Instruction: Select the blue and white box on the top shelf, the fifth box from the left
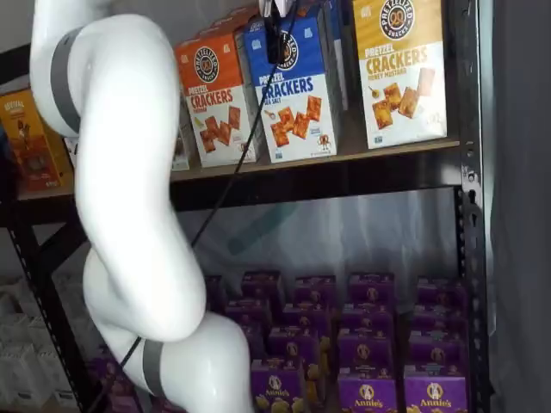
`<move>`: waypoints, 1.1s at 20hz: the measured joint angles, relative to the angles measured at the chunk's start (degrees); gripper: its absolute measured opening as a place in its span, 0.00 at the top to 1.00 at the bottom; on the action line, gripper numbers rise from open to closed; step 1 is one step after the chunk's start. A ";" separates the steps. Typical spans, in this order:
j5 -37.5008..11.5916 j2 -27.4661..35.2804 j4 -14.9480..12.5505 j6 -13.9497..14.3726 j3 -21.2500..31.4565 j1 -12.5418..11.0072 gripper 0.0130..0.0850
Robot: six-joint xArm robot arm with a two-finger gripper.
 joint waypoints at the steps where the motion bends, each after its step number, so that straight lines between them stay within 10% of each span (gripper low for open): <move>1: -0.07 -0.02 0.00 0.01 0.07 0.02 0.28; 7: -0.11 -0.02 0.34 0.19 0.08 0.09 0.44; 22: 4.59 -1.69 -1.05 1.26 -0.52 1.03 0.44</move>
